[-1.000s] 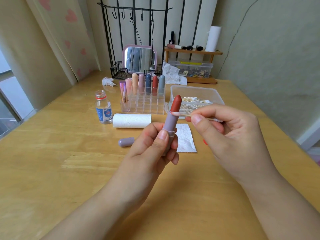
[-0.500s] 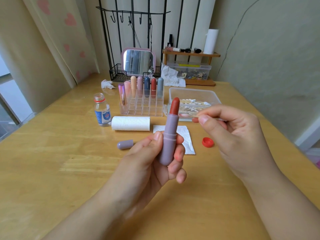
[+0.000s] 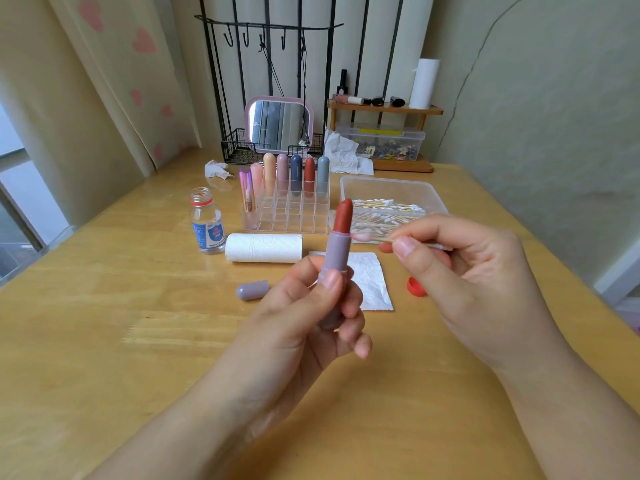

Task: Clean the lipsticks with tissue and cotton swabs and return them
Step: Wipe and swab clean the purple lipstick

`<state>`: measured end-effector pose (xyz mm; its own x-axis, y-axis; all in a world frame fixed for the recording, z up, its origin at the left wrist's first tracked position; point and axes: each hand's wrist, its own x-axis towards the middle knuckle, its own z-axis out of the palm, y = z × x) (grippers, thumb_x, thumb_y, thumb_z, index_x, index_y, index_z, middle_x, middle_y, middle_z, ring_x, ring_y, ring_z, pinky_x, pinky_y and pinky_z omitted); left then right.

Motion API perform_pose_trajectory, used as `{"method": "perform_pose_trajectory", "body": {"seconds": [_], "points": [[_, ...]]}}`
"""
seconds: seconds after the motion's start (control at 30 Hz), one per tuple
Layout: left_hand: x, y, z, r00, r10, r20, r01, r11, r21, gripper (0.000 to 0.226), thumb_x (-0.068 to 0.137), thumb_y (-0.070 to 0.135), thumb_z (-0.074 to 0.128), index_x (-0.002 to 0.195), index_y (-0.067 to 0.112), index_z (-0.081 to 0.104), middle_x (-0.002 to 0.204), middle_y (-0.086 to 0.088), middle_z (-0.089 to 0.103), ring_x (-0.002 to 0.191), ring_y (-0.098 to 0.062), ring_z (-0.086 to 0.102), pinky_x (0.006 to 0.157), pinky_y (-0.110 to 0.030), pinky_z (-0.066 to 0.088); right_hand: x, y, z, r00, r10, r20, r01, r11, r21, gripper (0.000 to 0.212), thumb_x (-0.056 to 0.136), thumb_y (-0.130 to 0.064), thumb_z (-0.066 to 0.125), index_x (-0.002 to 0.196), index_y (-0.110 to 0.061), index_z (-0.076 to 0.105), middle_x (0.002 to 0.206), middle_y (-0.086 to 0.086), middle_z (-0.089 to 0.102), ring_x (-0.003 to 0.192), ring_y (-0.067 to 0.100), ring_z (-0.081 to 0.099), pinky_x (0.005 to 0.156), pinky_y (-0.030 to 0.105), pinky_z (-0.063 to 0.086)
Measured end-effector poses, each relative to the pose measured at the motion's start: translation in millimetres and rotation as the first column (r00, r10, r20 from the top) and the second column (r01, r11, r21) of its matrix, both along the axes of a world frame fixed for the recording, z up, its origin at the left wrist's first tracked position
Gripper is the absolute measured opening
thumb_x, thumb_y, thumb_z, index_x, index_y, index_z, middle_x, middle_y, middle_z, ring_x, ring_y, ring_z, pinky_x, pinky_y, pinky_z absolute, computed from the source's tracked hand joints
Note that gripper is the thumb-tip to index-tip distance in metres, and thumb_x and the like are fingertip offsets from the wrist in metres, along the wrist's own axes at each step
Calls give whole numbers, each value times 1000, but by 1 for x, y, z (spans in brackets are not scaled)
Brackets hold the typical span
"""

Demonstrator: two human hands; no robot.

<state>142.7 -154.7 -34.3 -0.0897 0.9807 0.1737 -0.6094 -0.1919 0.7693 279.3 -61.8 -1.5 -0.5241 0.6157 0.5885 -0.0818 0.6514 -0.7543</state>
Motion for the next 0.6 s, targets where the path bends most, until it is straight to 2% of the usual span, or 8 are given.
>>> {"method": "perform_pose_trajectory", "body": {"seconds": [0.07,0.1,0.2,0.33,0.43,0.5,0.6], "points": [[0,0,0,999,20,-33,-21,1000,-5,20,85,21,52,92,5,62,72,-7,54,58,-16,50,55,-30,49,0,-1,0,1000,-21,3,21,1000,5,18,80,-38,58,82,-23,69,51,2,30,49,12,30,47,37,34],[1,0,-1,999,29,-45,-29,1000,-4,23,85,22,50,91,5,66,72,-8,55,58,-16,51,56,-30,49,-1,-2,0,999,-36,10,36,999,10,19,80,-39,58,82,-23,69,50,-2,27,49,17,30,47,37,33],[2,1,-2,997,50,-64,-50,999,-4,26,86,23,49,87,8,70,71,-8,54,56,-15,48,56,-29,49,-1,-4,2,996,-81,31,80,996,36,20,80,-40,57,82,-24,69,49,-6,29,50,23,33,48,38,36],[4,1,-2,994,63,-89,-63,998,-1,24,85,24,51,85,10,70,70,-6,51,55,-13,43,55,-27,48,-2,-7,4,991,-124,52,118,988,100,16,83,-35,60,76,-24,69,47,-18,40,50,20,36,48,40,39],[5,1,-2,992,69,-105,-69,998,9,24,85,26,52,85,10,69,69,-5,50,55,-13,42,54,-27,47,-2,-6,4,991,-119,62,111,987,117,12,85,-26,61,77,-21,68,49,-22,44,48,11,34,48,32,37],[5,1,-2,991,80,-107,-80,997,12,25,85,26,51,87,8,68,70,-6,49,55,-13,42,54,-27,47,-2,-7,4,991,-110,74,97,982,165,11,85,-24,62,75,-22,67,53,-23,46,49,13,36,50,24,35],[5,0,-1,989,94,-115,-93,996,12,27,85,26,49,91,5,65,69,-6,50,54,-13,44,53,-27,47,-5,-7,2,990,-120,80,101,972,210,11,83,-26,62,73,-25,66,56,-24,45,53,16,41,53,19,35]]}}
